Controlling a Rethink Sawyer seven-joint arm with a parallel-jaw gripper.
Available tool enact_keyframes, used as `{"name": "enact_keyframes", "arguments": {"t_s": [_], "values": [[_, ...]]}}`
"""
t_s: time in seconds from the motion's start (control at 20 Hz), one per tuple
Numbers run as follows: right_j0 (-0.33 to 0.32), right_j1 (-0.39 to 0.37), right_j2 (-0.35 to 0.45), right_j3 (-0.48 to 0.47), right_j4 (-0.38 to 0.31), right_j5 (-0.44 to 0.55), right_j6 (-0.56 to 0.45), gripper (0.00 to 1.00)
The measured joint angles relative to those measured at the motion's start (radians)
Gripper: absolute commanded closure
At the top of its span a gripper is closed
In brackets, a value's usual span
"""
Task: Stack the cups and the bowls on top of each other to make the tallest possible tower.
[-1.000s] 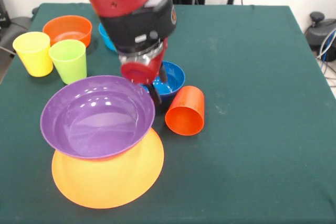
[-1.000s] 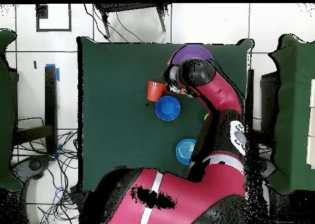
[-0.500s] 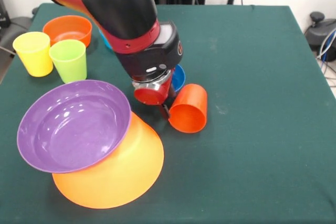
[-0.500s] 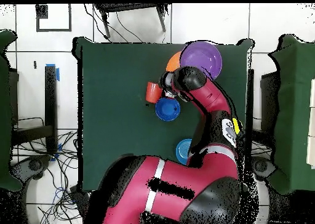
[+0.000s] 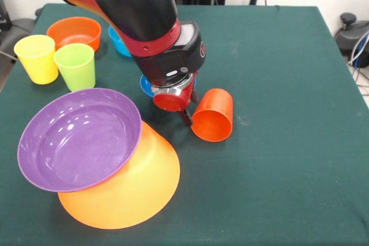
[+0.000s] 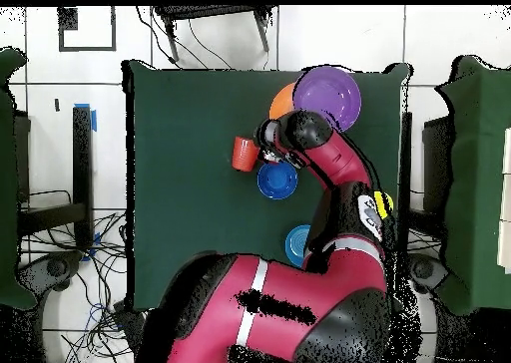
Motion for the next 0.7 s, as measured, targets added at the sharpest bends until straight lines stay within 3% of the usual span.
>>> {"name": "enact_keyframes", "arguments": {"t_s": [0.7], "values": [[-0.014, -0.011, 0.0, -0.014, -0.002, 0.054, 0.0, 0.0]]}}
